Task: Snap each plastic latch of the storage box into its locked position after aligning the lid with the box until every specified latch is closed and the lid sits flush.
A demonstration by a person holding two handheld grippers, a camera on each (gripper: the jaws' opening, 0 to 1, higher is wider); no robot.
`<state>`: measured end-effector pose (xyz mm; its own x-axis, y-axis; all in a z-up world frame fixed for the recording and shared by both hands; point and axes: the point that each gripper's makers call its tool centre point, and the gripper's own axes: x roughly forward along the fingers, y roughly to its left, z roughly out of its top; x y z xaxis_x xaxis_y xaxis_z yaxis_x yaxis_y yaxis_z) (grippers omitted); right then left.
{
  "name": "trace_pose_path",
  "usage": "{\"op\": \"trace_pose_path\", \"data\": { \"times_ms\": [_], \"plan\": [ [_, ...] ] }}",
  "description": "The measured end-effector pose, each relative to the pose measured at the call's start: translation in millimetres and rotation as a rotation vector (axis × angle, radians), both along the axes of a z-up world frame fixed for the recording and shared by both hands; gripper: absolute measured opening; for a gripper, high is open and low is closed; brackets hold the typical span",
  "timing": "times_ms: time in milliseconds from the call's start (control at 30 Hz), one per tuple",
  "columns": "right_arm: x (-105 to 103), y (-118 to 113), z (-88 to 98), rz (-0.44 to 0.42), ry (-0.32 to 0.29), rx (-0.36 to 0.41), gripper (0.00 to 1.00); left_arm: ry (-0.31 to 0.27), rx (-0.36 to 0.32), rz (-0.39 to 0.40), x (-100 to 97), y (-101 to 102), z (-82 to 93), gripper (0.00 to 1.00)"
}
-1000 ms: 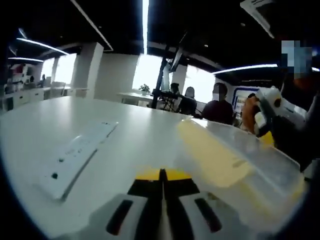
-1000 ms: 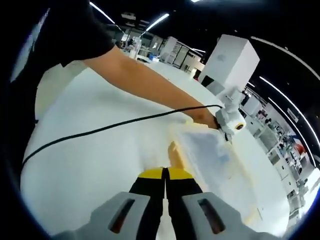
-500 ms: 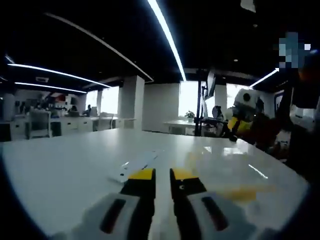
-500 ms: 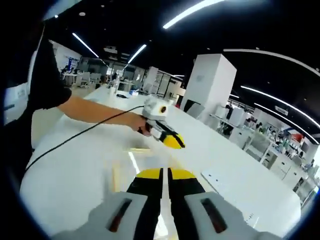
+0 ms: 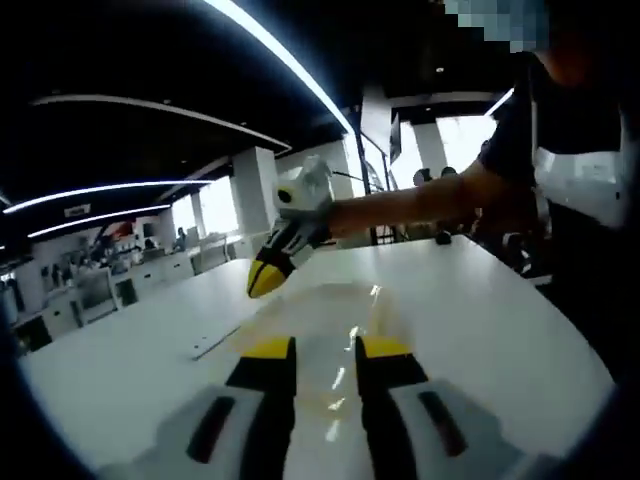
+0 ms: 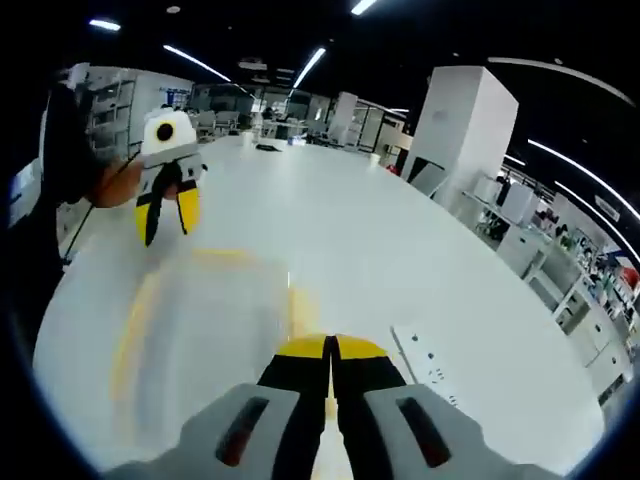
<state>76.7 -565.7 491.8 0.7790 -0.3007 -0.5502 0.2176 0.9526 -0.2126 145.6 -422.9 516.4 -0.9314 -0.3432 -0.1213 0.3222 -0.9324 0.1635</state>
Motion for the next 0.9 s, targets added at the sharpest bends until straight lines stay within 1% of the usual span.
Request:
{"op": "trace_pose_path", "data": {
  "times_ms": [67,167,200,267,333,400,433,500,600,667,733,800,900],
  "plan": [
    [1.1,-3.6,-2.4,0.012,0.017,0.011,0.01,0.000,-0.008,0.027,-1.9,1.8,2.0,0.23],
    [2.7,-7.0,-8.2,0.039,0.061,0.020,0.01,-0.022,-0.030,0.085,-4.6,5.6,0.8,0.23],
    [3.5,-5.2,-12.1,0.067,0.083,0.044,0.01,-0.031,-0.038,0.085,-8.0,11.5,-1.1,0.23],
    [3.6,-7.3,-15.9,0.080,0.110,0.056,0.01,-0.046,-0.040,0.096,-11.2,16.9,-3.3,0.23],
    [3.6,-6.5,-22.4,0.121,0.157,0.079,0.01,-0.086,-0.088,0.130,-13.2,18.2,-4.6,0.23],
    [5.0,-7.6,-26.0,0.145,0.180,0.101,0.01,-0.132,-0.123,0.130,-17.7,21.6,-9.3,0.23],
    [5.7,-7.9,-27.7,0.156,0.194,0.107,0.01,-0.142,-0.131,0.131,-19.5,22.3,-10.9,0.23],
    [8.1,-6.4,-30.8,0.179,0.215,0.127,0.01,-0.193,-0.171,0.141,-23.1,21.9,-17.4,0.23],
    [9.9,-7.1,-36.9,0.199,0.273,0.121,0.01,-0.226,-0.184,0.151,-29.5,20.5,-27.1,0.23],
    [13.5,-6.2,-36.6,0.209,0.282,0.118,0.01,-0.254,-0.202,0.159,-33.0,18.6,-33.3,0.23],
    [17.3,-2.6,-37.1,0.232,0.300,0.122,0.00,-0.267,-0.207,0.157,-38.1,18.5,-38.6,0.23],
    [17.3,-1.5,-40.3,0.260,0.351,0.125,0.00,-0.277,-0.206,0.150,-43.7,18.8,-43.3,0.23],
    [18.0,-1.8,-43.8,0.288,0.392,0.165,0.00,-0.293,-0.227,0.157,-47.9,15.7,-43.1,0.23]
  ]
}}
